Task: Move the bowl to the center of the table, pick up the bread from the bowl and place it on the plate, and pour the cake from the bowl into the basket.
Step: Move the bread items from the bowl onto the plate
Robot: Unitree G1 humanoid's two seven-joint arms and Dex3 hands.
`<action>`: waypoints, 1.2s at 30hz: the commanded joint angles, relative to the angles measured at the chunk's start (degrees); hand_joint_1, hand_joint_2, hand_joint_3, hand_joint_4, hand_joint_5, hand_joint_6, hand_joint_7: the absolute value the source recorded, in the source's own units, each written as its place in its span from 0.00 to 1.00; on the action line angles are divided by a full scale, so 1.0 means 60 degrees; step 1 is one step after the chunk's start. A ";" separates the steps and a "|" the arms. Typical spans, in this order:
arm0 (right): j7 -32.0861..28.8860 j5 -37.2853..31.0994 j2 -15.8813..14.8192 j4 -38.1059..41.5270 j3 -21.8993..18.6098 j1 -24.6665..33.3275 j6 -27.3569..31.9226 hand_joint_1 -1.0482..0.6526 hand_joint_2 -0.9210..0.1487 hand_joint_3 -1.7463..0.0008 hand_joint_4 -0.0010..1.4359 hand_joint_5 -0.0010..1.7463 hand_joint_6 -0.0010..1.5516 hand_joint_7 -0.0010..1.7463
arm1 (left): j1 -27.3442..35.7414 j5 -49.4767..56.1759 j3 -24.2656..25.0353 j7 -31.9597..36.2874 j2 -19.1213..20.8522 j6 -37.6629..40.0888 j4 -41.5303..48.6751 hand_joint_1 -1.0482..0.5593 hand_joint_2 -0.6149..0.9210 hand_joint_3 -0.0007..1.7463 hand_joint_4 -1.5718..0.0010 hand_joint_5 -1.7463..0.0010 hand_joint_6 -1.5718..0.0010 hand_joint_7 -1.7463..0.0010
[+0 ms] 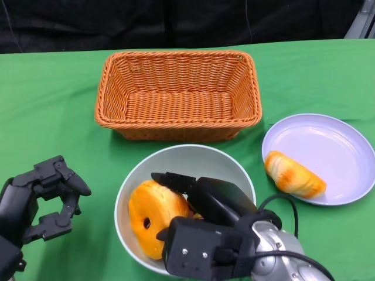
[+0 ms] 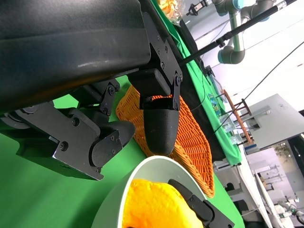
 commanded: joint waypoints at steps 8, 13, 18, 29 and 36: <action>-0.1274 0.0530 0.0110 0.0890 -0.0739 0.0309 -0.1700 0.52 0.00 0.98 0.44 0.76 0.66 0.13 | -0.0031 0.0105 0.0038 0.0128 0.0217 -0.0122 0.0077 0.68 0.78 0.61 0.50 0.05 0.51 0.21; -0.1948 0.0641 0.0166 0.1165 -0.1219 0.0360 -0.2344 0.52 0.00 0.98 0.43 0.79 0.64 0.20 | -0.0071 0.0132 0.0030 0.0131 0.0211 -0.0167 0.0165 0.68 0.78 0.61 0.50 0.05 0.51 0.22; -0.2150 0.0877 0.0195 0.1324 -0.1652 0.0343 -0.2797 0.53 0.00 0.97 0.43 0.80 0.55 0.34 | -0.0078 0.0100 0.0005 0.0057 0.0218 -0.0170 0.0206 0.68 0.78 0.61 0.50 0.06 0.51 0.22; -0.2864 0.1294 0.0322 0.0861 -0.2677 0.0456 -0.3592 0.50 0.01 0.99 0.48 0.75 0.55 0.35 | -0.0031 0.0219 -0.0028 0.0176 0.0204 -0.0137 0.0149 0.69 0.79 0.61 0.49 0.06 0.51 0.22; -0.2250 0.2574 0.0381 -0.0207 -0.3525 0.0762 -0.3488 0.46 0.00 0.99 0.48 0.83 0.53 0.41 | -0.0089 0.0174 -0.0019 0.0110 0.0213 -0.0220 0.0255 0.69 0.79 0.61 0.50 0.05 0.51 0.22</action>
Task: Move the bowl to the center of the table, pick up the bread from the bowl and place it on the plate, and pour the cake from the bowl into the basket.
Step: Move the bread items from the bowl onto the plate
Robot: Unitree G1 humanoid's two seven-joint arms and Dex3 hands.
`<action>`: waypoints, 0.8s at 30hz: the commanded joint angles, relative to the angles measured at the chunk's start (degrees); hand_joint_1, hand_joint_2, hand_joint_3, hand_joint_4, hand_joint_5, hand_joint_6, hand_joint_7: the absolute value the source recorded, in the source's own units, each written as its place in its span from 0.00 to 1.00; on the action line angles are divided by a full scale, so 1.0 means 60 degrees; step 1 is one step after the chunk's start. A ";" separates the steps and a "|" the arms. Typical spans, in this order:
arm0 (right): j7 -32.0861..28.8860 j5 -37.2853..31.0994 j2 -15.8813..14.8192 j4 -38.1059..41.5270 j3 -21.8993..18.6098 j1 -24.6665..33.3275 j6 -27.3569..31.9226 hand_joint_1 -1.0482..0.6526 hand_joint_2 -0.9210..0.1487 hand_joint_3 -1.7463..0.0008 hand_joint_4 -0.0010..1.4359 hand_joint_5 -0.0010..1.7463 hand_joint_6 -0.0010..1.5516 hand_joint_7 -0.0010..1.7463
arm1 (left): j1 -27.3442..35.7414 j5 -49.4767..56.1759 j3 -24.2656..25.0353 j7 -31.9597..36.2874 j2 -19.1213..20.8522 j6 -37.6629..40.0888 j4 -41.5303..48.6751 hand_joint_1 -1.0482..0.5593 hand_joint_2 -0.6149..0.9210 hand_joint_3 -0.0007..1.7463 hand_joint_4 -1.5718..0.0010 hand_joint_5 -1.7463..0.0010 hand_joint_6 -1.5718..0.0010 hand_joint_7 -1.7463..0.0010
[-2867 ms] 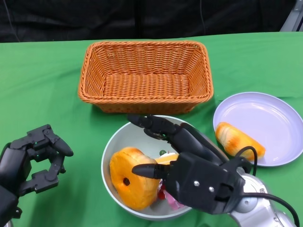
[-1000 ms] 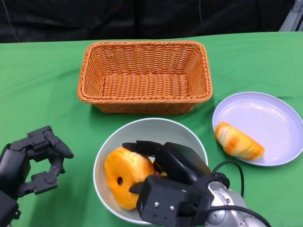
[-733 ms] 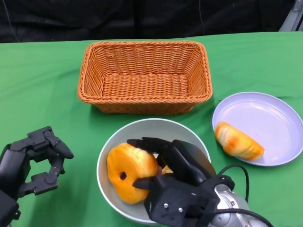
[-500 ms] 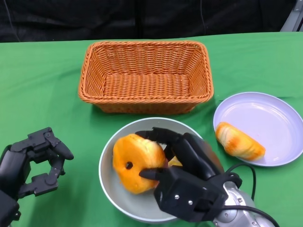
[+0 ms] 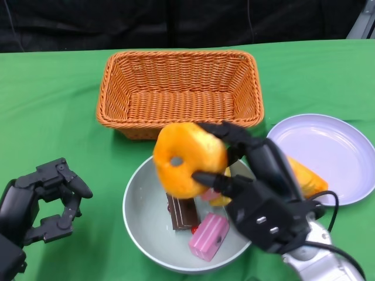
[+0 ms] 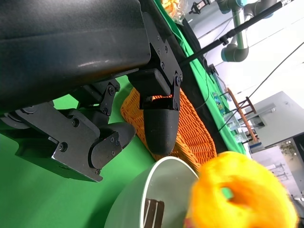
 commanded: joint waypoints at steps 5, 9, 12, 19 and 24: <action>0.0682 0.1205 0.0145 -0.1622 -0.0866 0.0499 0.1019 0.47 0.00 0.99 0.52 0.69 0.49 0.48 | -0.0062 -0.0105 0.0046 0.0001 0.0199 -0.0030 0.0085 0.69 0.78 0.62 0.50 0.05 0.51 0.22; 0.0802 0.1362 0.0113 -0.2015 -0.1066 0.0644 0.1360 0.47 0.00 0.98 0.51 0.67 0.48 0.49 | -0.0071 -0.0111 0.0050 -0.0024 0.0230 -0.0048 0.0111 0.69 0.79 0.62 0.50 0.05 0.51 0.23; 0.0941 0.1632 0.0085 -0.2200 -0.1294 0.0789 0.1627 0.49 0.00 0.97 0.50 0.67 0.48 0.50 | -0.0080 -0.0089 0.0041 -0.0040 0.0273 -0.0043 0.0137 0.69 0.79 0.61 0.50 0.06 0.51 0.22; 0.1120 0.1822 0.0187 -0.2223 -0.1305 0.0949 0.2082 0.50 0.00 0.99 0.49 0.69 0.48 0.50 | -0.0035 0.0067 0.0040 0.0128 0.0303 -0.0088 0.0110 0.68 0.79 0.60 0.50 0.07 0.51 0.22; 0.1387 0.2112 0.0206 -0.2125 -0.1338 0.0965 0.2100 0.50 0.00 0.99 0.50 0.69 0.49 0.50 | -0.0027 0.0086 0.0039 0.0150 0.0250 -0.0093 0.0078 0.68 0.79 0.60 0.49 0.07 0.51 0.23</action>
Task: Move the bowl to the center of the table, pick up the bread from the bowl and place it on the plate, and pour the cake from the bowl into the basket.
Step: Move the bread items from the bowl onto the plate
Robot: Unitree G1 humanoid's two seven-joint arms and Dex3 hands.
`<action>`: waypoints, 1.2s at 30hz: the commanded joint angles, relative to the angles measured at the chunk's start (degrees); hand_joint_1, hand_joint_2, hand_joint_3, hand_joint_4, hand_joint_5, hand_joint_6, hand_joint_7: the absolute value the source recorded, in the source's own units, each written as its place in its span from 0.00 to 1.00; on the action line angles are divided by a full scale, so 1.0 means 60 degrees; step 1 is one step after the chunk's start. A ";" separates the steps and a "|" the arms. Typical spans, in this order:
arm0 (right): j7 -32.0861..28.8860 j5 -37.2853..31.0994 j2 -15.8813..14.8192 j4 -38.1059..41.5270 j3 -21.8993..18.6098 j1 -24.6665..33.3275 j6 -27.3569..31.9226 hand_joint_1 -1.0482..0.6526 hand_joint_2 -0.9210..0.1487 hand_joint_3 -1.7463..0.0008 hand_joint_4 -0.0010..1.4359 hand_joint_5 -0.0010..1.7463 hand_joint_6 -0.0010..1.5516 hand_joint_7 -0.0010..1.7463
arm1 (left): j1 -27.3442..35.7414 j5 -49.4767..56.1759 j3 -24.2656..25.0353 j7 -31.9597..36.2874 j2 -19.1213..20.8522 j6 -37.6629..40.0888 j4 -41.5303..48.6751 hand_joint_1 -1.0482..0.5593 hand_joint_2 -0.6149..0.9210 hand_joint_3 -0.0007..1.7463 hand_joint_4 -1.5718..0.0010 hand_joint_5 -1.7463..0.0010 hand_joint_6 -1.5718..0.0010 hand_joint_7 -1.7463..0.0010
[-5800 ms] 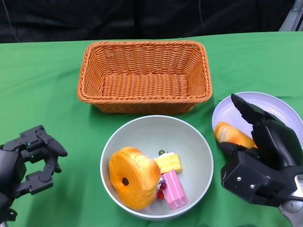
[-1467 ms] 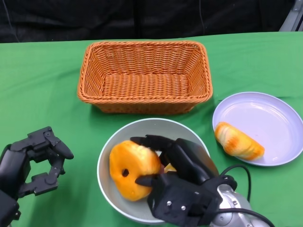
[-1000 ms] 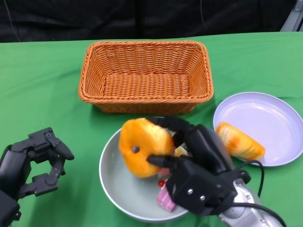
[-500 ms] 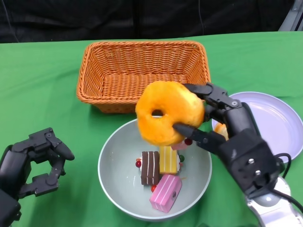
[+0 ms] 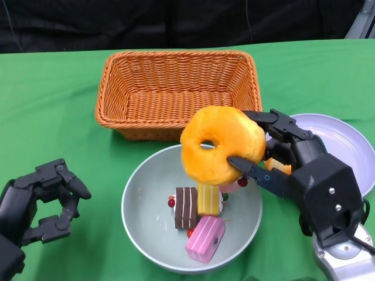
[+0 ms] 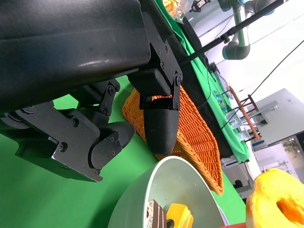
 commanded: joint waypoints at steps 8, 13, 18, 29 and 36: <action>0.0299 0.0303 0.0140 0.0325 0.0116 0.0055 -0.0046 0.49 0.00 0.99 0.52 0.69 0.49 0.50 | -0.0046 -0.0019 0.0012 0.0122 0.0129 -0.0086 0.0049 0.68 0.79 0.59 0.49 0.07 0.51 0.23; 0.0368 0.0298 0.0185 0.0552 0.0211 -0.0004 -0.0135 0.48 0.00 0.99 0.53 0.68 0.50 0.50 | -0.0020 -0.0081 0.0005 0.0076 0.0121 0.0046 -0.0049 0.68 0.79 0.59 0.50 0.06 0.51 0.23; 0.0411 0.0235 0.0184 0.0686 0.0376 -0.0008 0.0026 0.48 0.00 0.99 0.55 0.65 0.50 0.49 | -0.0030 -0.0122 0.0003 0.0030 0.0129 -0.0001 -0.0028 0.69 0.79 0.60 0.50 0.06 0.51 0.22; 0.0384 -0.0096 0.0054 0.0695 0.0647 0.0103 0.0078 0.50 0.00 0.96 0.52 0.49 0.50 0.43 | -0.0091 -0.0113 0.0015 0.0014 0.0153 -0.0163 0.0142 0.68 0.80 0.58 0.48 0.07 0.50 0.24; 0.0324 -0.0226 0.0069 0.0779 0.0703 0.0136 -0.0301 0.49 0.00 0.96 0.52 0.33 0.52 0.39 | -0.0162 -0.0256 0.0015 -0.0105 0.0129 -0.0144 0.0259 0.68 0.79 0.60 0.49 0.06 0.50 0.23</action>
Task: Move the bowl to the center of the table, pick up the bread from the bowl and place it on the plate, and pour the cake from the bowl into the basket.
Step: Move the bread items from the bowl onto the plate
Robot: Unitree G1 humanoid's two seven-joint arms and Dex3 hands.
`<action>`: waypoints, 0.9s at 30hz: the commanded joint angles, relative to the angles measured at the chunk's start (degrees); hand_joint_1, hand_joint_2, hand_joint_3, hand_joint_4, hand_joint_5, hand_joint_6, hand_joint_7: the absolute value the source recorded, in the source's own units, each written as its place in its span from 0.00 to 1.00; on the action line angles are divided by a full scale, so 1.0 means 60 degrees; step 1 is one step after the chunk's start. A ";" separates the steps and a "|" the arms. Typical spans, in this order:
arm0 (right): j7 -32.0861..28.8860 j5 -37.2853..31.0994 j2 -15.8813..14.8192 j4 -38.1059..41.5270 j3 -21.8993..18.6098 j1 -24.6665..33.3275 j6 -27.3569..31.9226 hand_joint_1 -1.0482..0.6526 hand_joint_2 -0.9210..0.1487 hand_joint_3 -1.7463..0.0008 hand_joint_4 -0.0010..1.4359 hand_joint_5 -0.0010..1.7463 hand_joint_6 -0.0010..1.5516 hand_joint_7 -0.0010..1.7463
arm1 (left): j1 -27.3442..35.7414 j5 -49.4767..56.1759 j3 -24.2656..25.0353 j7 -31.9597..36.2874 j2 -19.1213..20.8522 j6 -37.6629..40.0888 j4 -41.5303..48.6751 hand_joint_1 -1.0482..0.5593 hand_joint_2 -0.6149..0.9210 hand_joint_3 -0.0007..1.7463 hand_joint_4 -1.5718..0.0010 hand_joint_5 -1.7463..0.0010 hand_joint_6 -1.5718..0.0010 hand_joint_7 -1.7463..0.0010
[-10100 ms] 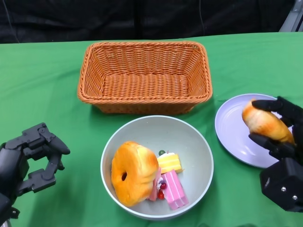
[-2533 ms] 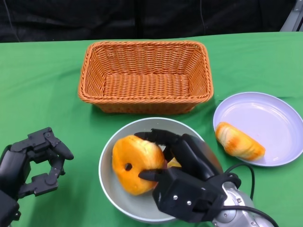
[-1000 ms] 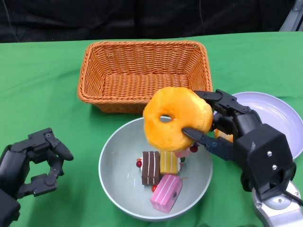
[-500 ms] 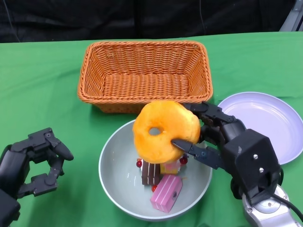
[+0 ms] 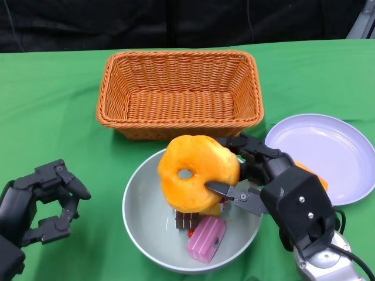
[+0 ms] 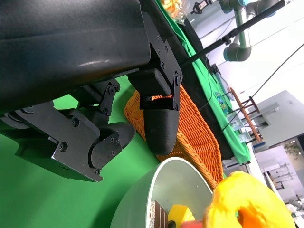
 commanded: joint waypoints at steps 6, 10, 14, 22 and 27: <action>-0.0107 -0.0236 -0.0074 -0.0080 0.0012 0.0055 -0.0144 0.47 0.00 0.96 0.47 0.15 0.50 0.42 | -0.0132 -0.0100 -0.0005 -0.0021 0.0174 -0.0098 0.0106 0.69 0.79 0.60 0.49 0.06 0.51 0.23; -0.0077 -0.0233 -0.0046 -0.0114 0.0009 0.0061 -0.0077 0.48 0.00 0.97 0.44 0.11 0.49 0.41 | -0.0150 -0.0067 0.0007 0.0008 0.0176 -0.0146 0.0144 0.69 0.79 0.60 0.48 0.07 0.51 0.23; -0.0063 -0.0208 -0.0030 -0.0122 0.0020 0.0059 -0.0059 0.49 0.00 0.98 0.44 0.09 0.50 0.40 | -0.0153 -0.0135 0.0017 -0.0045 0.0162 -0.0081 0.0142 0.69 0.78 0.60 0.48 0.06 0.51 0.22; -0.0153 -0.0101 0.0048 0.0097 -0.0038 0.0001 -0.0349 0.49 0.00 0.98 0.66 0.16 0.52 0.40 | -0.0166 -0.0045 -0.0013 -0.0021 0.0199 -0.0046 0.0159 0.69 0.79 0.60 0.49 0.07 0.51 0.22; -0.0097 0.0234 0.0159 0.0212 -0.0170 -0.0046 -0.0503 0.48 0.00 0.97 0.60 0.61 0.51 0.47 | -0.0221 -0.0144 -0.0004 -0.0093 0.0163 -0.0065 0.0253 0.69 0.79 0.60 0.49 0.06 0.51 0.21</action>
